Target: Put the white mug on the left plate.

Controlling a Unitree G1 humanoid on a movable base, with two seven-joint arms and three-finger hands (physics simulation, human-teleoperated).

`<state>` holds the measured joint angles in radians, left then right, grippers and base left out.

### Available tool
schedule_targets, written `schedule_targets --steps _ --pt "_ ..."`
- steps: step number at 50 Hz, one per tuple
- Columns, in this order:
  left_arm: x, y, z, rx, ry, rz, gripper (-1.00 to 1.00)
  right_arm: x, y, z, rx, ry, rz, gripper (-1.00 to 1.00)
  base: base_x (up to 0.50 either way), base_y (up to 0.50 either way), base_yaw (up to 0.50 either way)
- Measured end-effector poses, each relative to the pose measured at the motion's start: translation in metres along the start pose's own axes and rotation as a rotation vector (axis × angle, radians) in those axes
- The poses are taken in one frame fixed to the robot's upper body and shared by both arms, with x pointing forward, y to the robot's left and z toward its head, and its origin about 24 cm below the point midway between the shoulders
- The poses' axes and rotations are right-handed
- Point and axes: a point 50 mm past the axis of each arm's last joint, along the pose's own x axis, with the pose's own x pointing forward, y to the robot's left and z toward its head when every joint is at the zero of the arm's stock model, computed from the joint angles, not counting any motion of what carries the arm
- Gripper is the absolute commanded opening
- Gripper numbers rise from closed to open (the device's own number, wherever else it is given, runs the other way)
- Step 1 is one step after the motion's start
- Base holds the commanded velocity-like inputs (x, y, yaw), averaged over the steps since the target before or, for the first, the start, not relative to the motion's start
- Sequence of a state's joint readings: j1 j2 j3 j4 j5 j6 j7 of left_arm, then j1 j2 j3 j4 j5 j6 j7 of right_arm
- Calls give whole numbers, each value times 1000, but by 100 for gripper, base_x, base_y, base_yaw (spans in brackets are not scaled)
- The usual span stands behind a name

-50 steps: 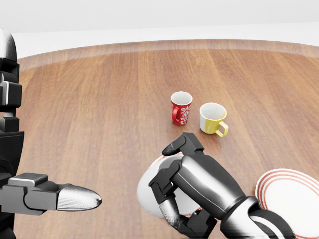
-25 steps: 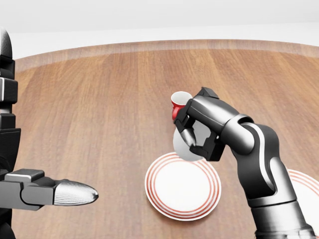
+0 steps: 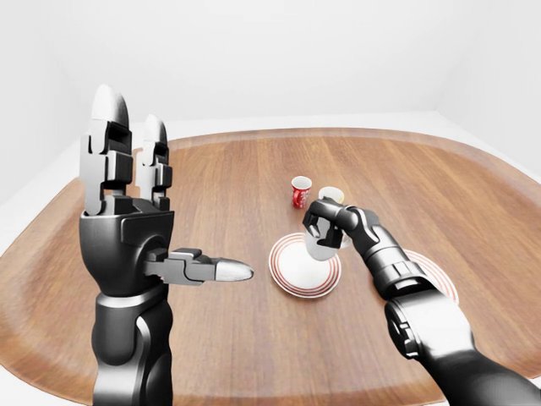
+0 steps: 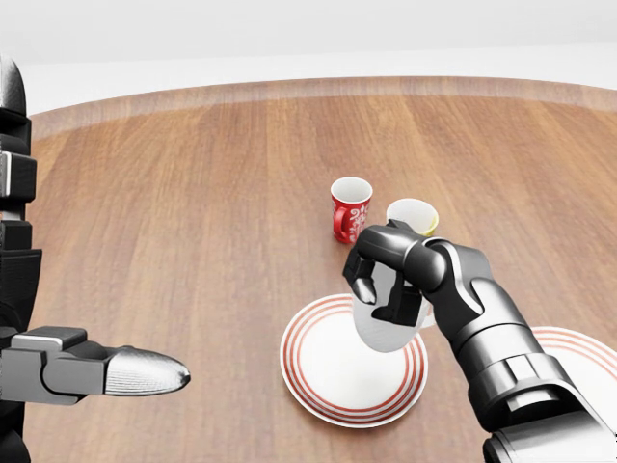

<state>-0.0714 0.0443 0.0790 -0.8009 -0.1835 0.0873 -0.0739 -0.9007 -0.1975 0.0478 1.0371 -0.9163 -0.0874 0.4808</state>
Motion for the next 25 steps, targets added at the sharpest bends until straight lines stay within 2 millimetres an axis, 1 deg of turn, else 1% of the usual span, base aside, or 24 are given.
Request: schedule_targets --steps 10,25 --pt "-1 -1 -1 0 8 -3 100 7 14 -4 6 44 52 -100 0 0 0" --pt "-2 -1 -2 -1 16 -5 100 12 23 3 -8 47 80 -100 0 0 0"
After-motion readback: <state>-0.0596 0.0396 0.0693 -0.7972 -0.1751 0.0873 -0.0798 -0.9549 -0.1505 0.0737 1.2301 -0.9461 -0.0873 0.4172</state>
